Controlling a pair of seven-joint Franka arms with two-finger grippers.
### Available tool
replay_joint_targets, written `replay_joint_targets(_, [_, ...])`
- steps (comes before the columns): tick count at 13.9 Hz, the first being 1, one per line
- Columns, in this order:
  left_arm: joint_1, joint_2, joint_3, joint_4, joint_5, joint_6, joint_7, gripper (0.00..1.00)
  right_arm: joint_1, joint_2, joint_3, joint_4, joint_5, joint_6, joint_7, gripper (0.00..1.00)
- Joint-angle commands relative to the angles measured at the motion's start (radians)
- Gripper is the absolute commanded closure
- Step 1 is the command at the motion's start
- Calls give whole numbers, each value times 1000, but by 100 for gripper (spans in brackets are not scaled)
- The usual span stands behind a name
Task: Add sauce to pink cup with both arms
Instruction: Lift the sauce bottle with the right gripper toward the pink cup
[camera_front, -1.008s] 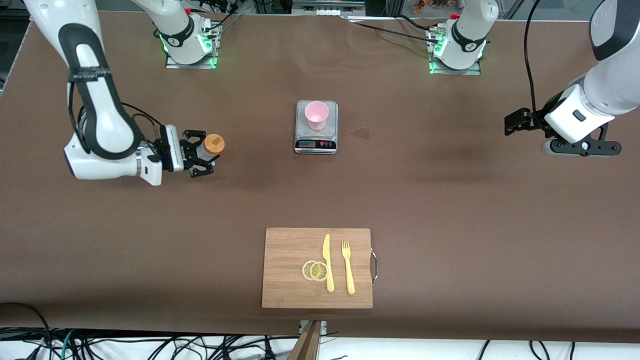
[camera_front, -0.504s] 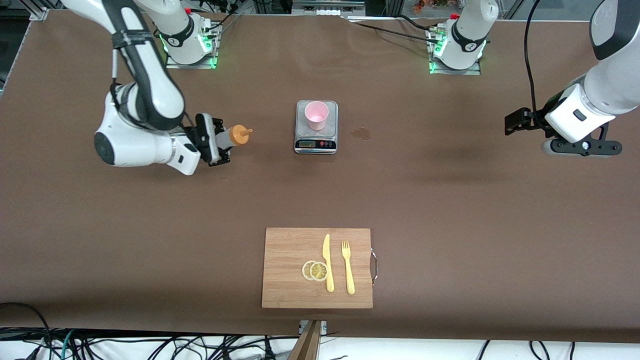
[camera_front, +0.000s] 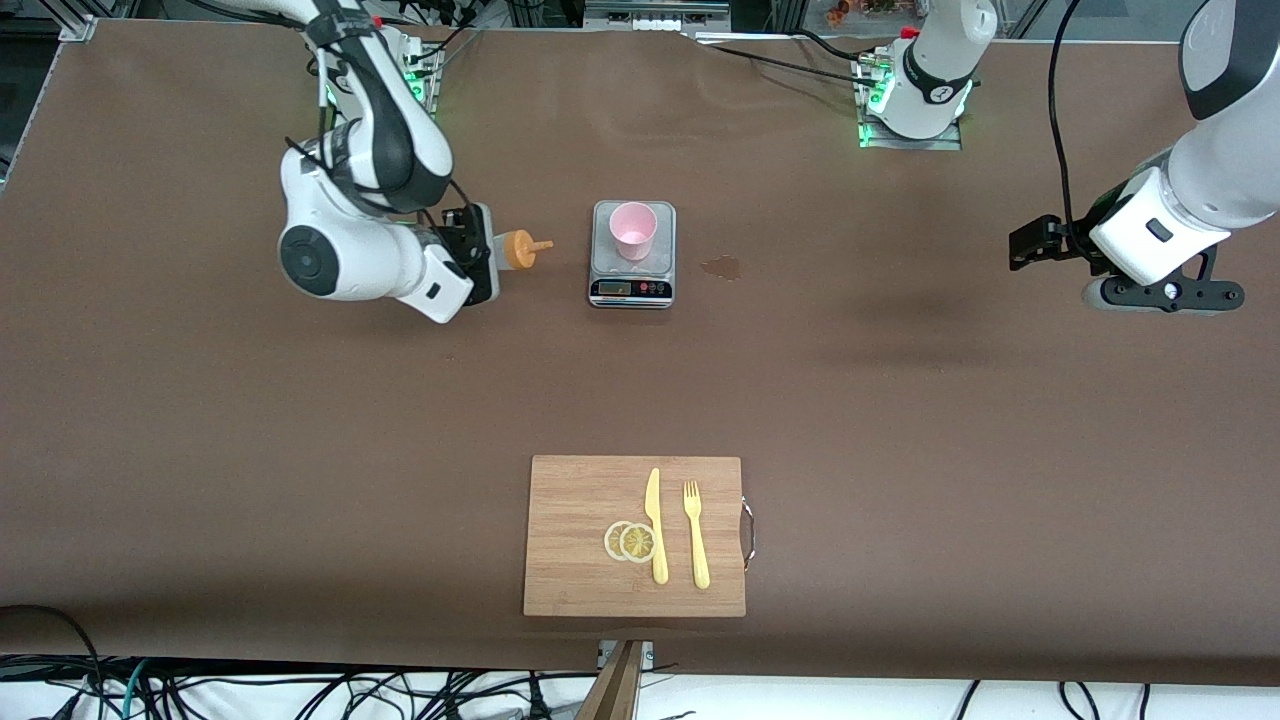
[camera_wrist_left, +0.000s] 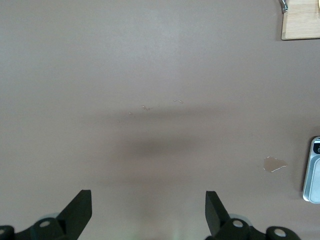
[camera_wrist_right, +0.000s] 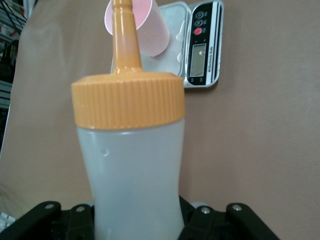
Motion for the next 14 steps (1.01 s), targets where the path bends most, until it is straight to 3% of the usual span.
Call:
replay_joint_targets(1, [-2, 9, -1, 30, -25, -22, 18, 0, 36, -36, 12, -26, -42, 14, 81, 100])
replay_joint_targets(6, [-2, 9, -1, 30, -23, -22, 16, 0, 133, -32, 15, -22, -102, 20, 217, 100])
replay_joint_targets(14, [4, 9, -1, 30, -23, -22, 19, 0, 190, -22, 29, -23, -191, 15, 291, 100])
